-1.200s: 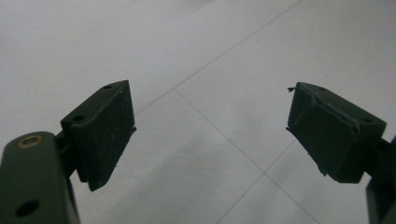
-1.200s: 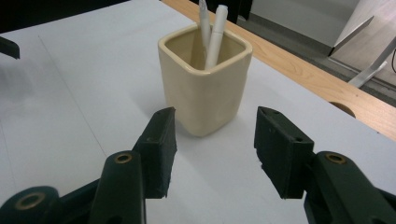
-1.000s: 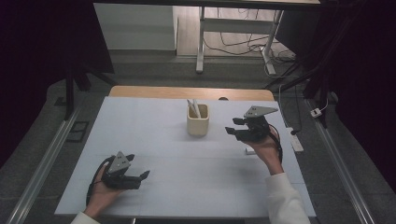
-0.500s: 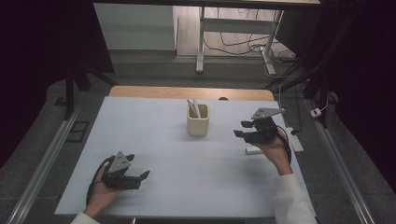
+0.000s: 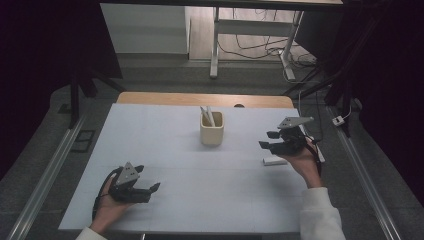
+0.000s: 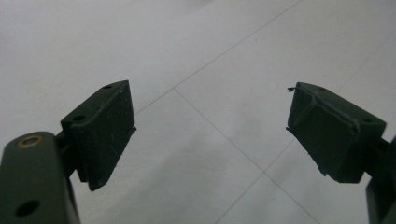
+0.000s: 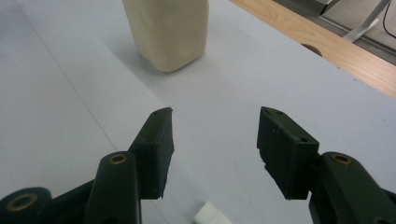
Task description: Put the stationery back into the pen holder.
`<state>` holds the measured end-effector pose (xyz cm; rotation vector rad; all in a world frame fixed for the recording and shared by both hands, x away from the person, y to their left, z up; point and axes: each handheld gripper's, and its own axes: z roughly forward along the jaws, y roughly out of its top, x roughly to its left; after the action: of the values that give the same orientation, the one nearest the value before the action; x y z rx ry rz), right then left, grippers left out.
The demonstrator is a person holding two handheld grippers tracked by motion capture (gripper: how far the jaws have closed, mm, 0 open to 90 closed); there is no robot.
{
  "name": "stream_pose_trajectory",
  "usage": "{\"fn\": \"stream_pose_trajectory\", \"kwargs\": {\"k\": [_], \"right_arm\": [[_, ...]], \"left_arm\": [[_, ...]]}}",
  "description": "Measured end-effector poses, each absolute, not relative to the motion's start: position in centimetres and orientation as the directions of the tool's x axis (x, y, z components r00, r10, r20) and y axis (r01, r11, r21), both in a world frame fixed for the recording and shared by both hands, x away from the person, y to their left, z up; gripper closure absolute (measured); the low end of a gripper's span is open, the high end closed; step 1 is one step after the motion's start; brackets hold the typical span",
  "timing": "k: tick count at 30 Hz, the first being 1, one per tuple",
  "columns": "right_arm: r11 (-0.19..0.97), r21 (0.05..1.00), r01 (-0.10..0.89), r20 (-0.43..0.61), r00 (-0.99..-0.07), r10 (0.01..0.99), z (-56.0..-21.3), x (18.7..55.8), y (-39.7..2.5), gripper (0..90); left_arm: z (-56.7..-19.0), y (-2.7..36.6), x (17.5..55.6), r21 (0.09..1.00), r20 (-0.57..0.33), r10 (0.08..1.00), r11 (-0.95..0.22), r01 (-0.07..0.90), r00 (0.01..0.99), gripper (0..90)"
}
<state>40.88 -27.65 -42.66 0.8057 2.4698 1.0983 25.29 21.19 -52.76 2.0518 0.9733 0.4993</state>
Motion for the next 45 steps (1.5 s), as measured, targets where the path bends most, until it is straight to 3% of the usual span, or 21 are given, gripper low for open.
{"fn": "stream_pose_trajectory", "kwargs": {"k": [18, 45], "right_arm": [[0.585, 0.724, 0.365, -0.075, -0.802, 0.593, -42.7, 40.8, -29.6, 42.4], [0.725, 0.598, 0.341, -0.162, -0.834, 0.527, -43.3, 40.8, -30.4, 38.2]], "left_arm": [[-52.8, 21.2, 25.3, 0.794, 0.015, 0.779, -0.391, 0.466, 0.627, 15.1], [-52.8, 21.2, 25.3, 0.793, 0.016, 0.78, -0.391, 0.467, 0.625, 15.2]]}}
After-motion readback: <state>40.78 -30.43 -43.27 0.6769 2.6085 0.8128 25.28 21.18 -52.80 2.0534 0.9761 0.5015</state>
